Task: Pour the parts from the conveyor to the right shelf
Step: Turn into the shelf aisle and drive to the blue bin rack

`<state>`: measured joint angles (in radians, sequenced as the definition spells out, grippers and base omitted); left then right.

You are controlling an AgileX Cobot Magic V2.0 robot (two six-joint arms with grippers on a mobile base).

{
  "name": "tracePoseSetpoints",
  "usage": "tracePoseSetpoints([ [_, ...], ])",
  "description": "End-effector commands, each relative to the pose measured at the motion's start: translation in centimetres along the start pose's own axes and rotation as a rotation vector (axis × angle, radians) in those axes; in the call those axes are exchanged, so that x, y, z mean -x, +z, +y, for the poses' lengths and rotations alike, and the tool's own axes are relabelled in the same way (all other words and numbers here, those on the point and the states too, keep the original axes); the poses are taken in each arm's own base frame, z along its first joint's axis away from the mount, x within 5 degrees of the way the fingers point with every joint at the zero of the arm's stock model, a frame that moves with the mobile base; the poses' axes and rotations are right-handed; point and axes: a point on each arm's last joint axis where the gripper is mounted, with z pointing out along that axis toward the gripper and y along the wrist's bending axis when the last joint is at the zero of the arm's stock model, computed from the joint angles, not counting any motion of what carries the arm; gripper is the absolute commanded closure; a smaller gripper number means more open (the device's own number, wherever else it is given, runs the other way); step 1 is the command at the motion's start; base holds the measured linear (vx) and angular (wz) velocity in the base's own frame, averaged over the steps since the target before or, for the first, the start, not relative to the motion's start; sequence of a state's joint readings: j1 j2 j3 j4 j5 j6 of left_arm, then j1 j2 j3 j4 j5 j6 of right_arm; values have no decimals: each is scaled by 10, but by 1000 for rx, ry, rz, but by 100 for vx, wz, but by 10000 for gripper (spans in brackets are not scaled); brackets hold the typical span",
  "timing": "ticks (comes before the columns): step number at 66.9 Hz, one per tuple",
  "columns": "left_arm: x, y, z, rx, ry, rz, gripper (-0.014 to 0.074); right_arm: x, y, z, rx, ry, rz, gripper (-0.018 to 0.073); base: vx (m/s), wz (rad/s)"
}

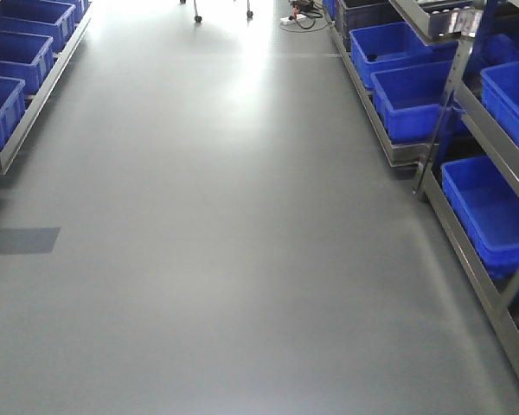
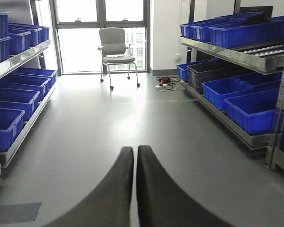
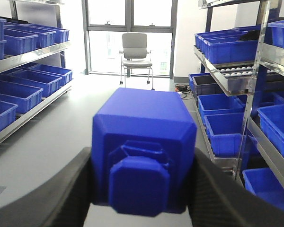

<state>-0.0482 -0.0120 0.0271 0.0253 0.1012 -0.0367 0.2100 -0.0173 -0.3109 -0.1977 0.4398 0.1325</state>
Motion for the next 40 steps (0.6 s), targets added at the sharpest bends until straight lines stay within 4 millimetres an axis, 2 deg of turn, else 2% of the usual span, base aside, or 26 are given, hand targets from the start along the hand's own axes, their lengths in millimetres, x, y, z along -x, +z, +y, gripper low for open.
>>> tracePoseSetpoints([
  [1, 14, -2, -1, -10, -14, -110, 603, 15, -1, 0, -1, -22, -89, 564, 66, 0],
  [40, 14, -2, -1, -10, -14, -110, 603, 15, -1, 0, -1, -22, -89, 564, 64, 11],
])
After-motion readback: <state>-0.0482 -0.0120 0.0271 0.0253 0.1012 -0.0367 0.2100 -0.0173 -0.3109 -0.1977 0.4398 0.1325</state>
